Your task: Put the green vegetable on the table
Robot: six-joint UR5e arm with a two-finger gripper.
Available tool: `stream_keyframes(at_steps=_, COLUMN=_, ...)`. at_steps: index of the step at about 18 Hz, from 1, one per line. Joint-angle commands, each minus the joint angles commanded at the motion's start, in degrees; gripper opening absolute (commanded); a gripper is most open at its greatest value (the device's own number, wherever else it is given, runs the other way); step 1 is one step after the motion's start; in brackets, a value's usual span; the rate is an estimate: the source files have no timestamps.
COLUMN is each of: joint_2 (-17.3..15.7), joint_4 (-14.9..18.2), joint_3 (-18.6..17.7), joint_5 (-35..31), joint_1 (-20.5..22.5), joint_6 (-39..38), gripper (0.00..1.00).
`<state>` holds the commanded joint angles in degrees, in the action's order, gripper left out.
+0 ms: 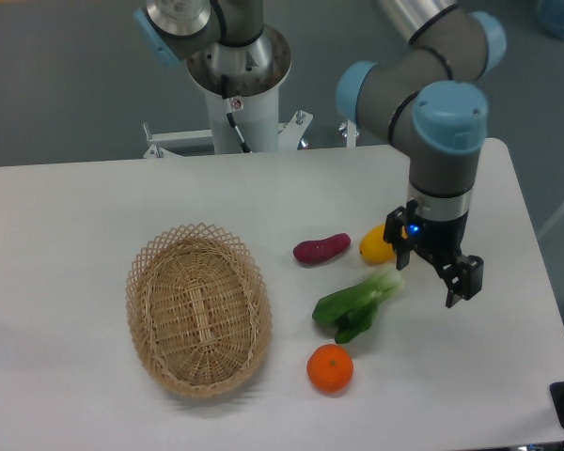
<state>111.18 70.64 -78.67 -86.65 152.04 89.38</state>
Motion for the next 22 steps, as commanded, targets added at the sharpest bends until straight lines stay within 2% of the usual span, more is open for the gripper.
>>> stream_keyframes(at_steps=2, joint_2=-0.5, joint_4=3.2, joint_3=0.9, joint_5=-0.1, joint_1=1.7, joint_6=3.2, gripper=1.00)
stream_keyframes(at_steps=9, joint_2=-2.6, joint_4=7.9, joint_3=0.6, joint_5=0.4, joint_1=6.7, joint_6=13.6, gripper=1.00)
stream_keyframes(at_steps=15, joint_2=-3.5, joint_4=7.9, joint_3=0.6, joint_5=2.5, joint_1=8.5, joint_6=14.2, gripper=1.00)
stream_keyframes(at_steps=22, joint_2=-4.3, joint_4=7.5, joint_3=0.3, joint_5=2.7, joint_1=8.3, joint_6=13.4, gripper=1.00)
